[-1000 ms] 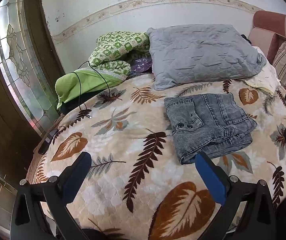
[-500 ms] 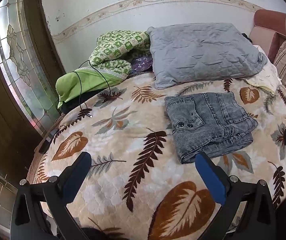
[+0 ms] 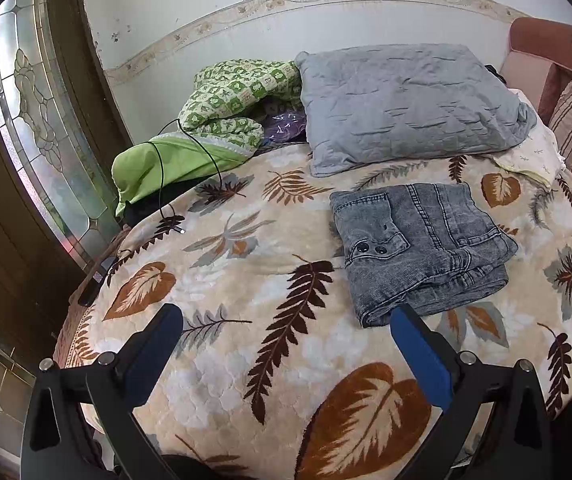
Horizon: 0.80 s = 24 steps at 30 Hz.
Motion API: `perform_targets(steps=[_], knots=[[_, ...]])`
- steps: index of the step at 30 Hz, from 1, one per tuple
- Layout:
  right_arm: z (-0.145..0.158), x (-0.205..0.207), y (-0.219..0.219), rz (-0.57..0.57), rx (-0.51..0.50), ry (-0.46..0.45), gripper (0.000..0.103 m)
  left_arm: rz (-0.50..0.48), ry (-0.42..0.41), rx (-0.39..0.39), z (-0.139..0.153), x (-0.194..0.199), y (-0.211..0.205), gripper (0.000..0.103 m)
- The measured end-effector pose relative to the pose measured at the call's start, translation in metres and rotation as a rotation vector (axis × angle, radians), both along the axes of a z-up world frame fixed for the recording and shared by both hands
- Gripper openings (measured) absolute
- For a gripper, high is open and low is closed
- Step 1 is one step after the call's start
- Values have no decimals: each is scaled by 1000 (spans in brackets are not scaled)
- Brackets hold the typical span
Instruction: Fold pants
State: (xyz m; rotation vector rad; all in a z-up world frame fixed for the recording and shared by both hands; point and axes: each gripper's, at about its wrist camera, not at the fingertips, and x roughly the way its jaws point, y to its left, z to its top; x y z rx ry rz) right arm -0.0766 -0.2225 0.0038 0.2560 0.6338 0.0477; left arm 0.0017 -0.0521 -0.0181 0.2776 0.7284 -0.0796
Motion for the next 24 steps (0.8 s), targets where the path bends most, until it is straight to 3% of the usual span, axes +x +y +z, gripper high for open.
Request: perform_targets(steps=[24], knots=[[4,1,2,14,-8,-4,71,8,-23,-10,9,-1,1,103]])
